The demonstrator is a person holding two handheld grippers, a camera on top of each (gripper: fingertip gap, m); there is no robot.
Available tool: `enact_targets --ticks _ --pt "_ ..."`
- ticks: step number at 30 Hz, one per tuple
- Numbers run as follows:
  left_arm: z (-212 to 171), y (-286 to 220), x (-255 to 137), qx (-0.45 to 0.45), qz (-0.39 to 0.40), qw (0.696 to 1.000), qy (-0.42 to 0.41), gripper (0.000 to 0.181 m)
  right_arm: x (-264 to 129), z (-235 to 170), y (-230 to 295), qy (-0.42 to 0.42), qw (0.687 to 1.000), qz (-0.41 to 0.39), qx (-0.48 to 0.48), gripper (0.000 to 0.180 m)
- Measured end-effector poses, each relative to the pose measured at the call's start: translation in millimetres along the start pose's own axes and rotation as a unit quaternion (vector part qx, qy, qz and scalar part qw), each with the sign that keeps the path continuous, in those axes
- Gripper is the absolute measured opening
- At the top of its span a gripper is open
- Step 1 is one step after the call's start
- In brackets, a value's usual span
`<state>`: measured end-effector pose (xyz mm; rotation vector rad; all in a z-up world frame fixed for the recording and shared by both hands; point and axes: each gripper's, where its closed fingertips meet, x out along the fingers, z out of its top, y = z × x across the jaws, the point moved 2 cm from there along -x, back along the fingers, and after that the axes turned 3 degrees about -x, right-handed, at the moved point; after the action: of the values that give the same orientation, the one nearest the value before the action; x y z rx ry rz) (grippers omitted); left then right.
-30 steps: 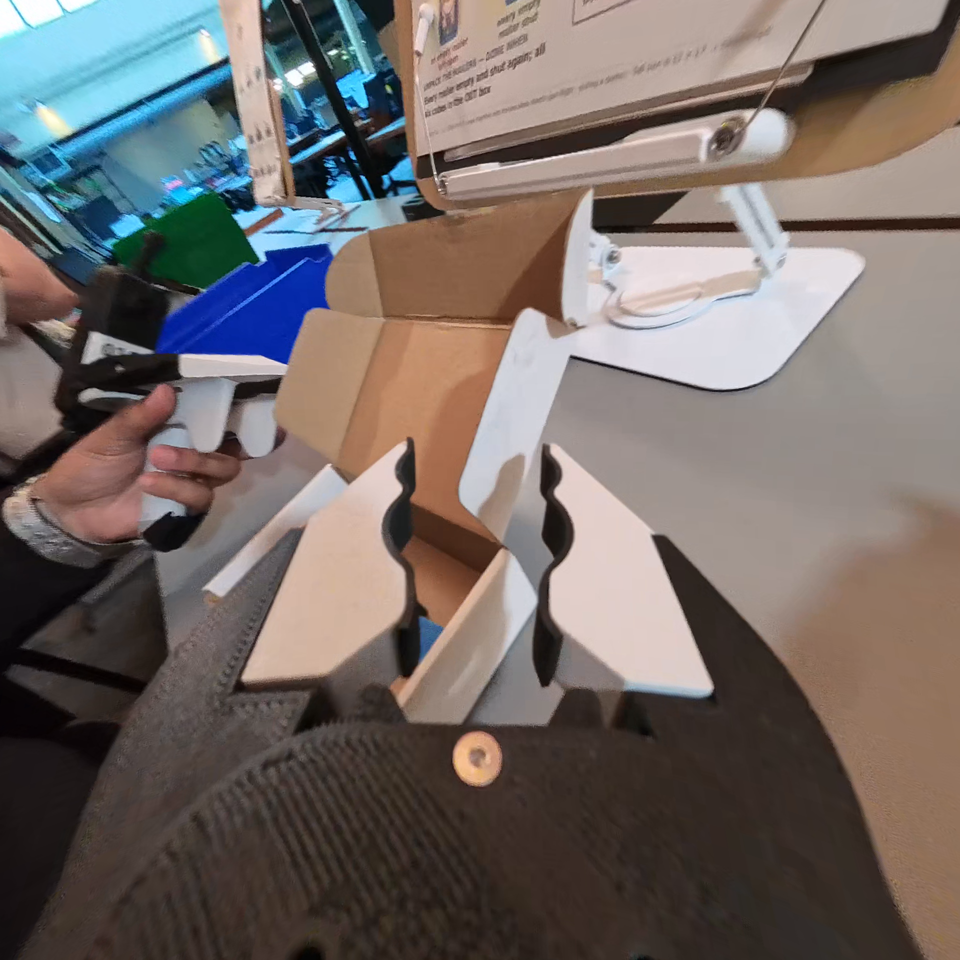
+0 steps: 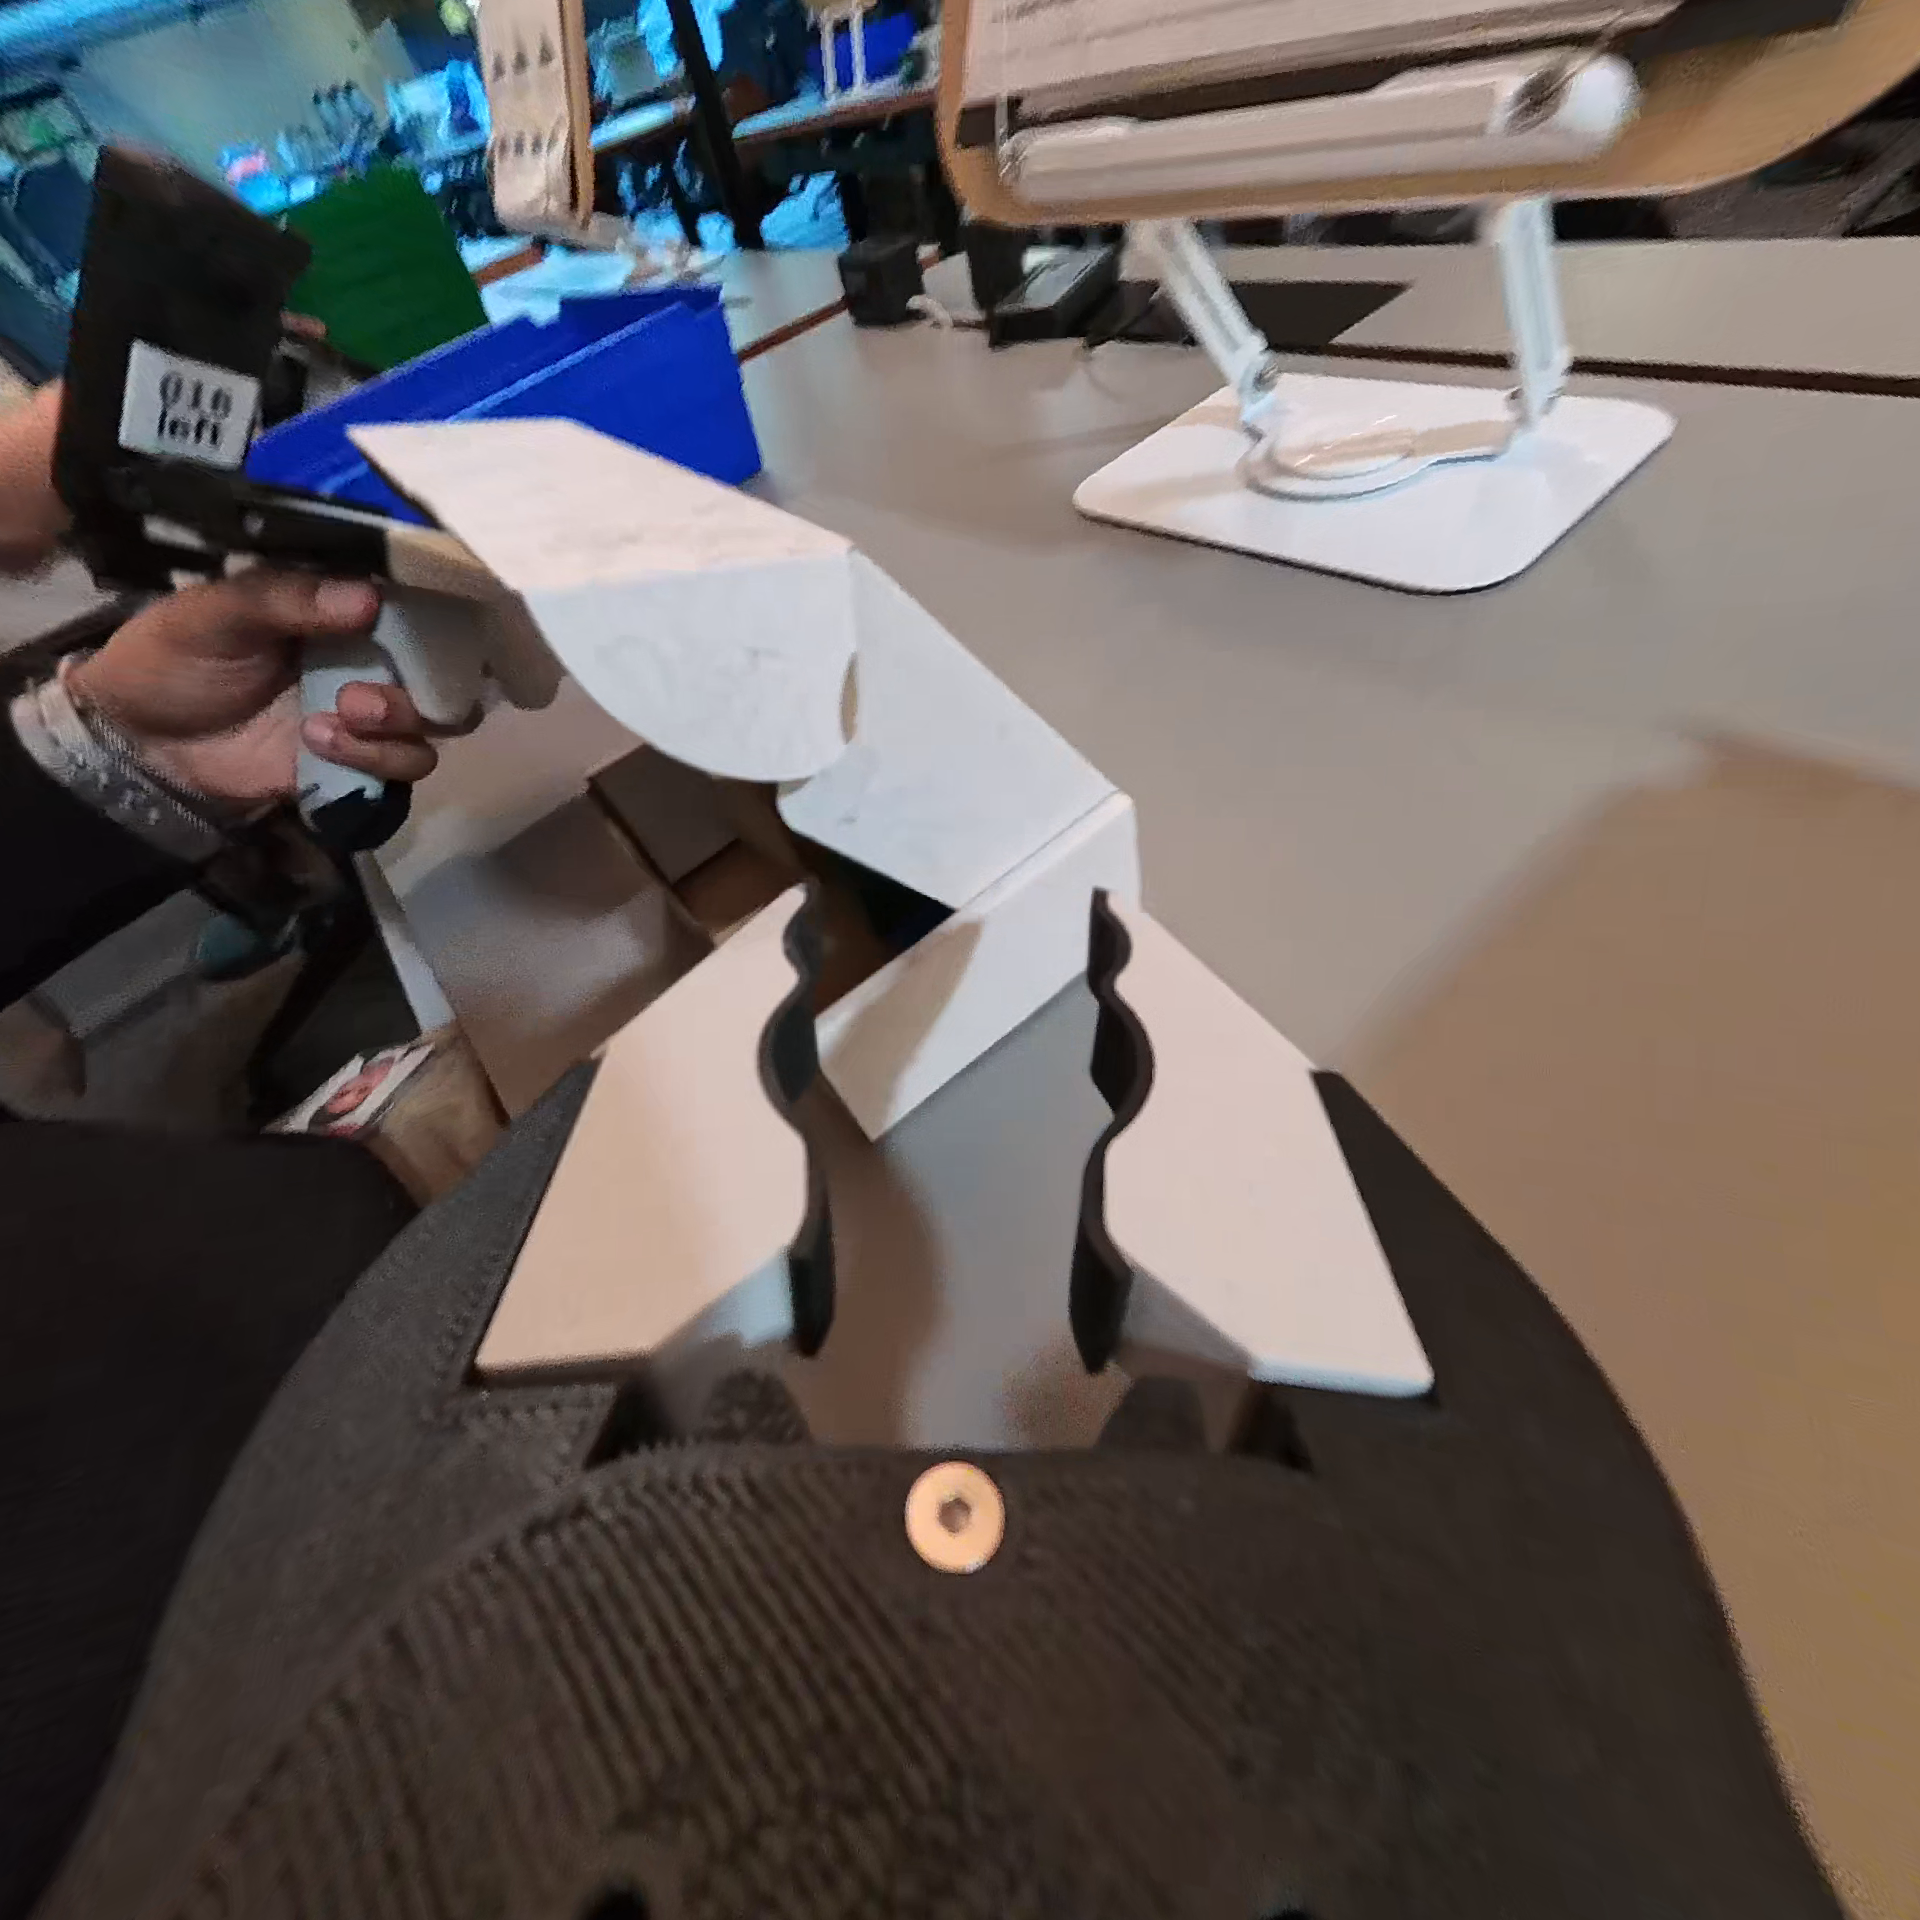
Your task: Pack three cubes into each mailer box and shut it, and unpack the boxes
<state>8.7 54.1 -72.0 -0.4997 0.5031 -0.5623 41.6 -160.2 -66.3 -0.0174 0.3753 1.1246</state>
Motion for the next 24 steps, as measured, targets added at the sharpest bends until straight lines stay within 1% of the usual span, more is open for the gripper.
enact_targets --ticks 1,3,5,7,8,9,10,12,14,18,19,21,24 --pt "6.2 -0.7 -4.6 -0.004 -0.009 1.000 -0.022 0.036 -5.7 4.2 -4.0 -0.018 1.000 -0.008 0.007 0.050" --pt "21.7 -6.1 -15.4 -0.010 -0.036 0.996 -0.076 0.036 -16.4 21.7 -6.5 -0.076 0.997 -0.007 0.022 0.050" --pt "36.1 -18.0 -27.6 -0.012 -0.079 0.989 -0.127 0.037 -25.9 40.6 1.1 -0.136 0.990 0.016 0.021 0.054" --pt "43.8 -39.4 -40.5 0.002 -0.148 0.976 -0.158 0.039 -30.5 49.3 15.0 -0.160 0.986 0.044 -0.004 0.058" --pt "44.0 -50.1 -45.4 0.016 -0.178 0.971 -0.161 0.040 -30.8 50.8 22.2 -0.163 0.985 0.053 -0.025 0.060" --pt "41.9 -57.4 -47.1 0.031 -0.192 0.968 -0.155 0.040 -29.6 51.0 28.3 -0.161 0.984 0.055 -0.047 0.061" --pt "37.6 -60.7 -45.1 0.049 -0.190 0.970 -0.141 0.041 -27.3 50.3 33.0 -0.155 0.984 0.051 -0.068 0.063" --pt "26.7 -60.2 -35.9 0.085 -0.160 0.977 -0.108 0.051 -21.1 47.3 38.9 -0.137 0.984 0.034 -0.106 0.063" --pt "16.5 -60.2 -27.7 0.118 -0.138 0.980 -0.087 0.052 -13.8 41.8 42.5 -0.112 0.983 0.016 -0.143 0.061" --pt "7.6 -64.2 -19.5 0.167 -0.107 0.977 -0.074 0.051 -5.1 34.9 46.7 -0.081 0.976 -0.018 -0.203 0.047" --pt "7.7 -64.4 -19.0 0.181 -0.095 0.976 -0.077 0.049 -5.0 35.7 48.3 -0.080 0.973 -0.024 -0.214 0.043" --pt "6.0 -68.2 -19.4 0.213 -0.087 0.970 -0.080 0.034 -5.7 37.4 50.6 -0.080 0.969 -0.038 -0.232 0.036" --pt "0.6 -68.1 -18.3 0.241 -0.066 0.965 -0.078 0.024 -6.7 36.7 49.6 -0.069 0.964 -0.059 -0.249 0.019"
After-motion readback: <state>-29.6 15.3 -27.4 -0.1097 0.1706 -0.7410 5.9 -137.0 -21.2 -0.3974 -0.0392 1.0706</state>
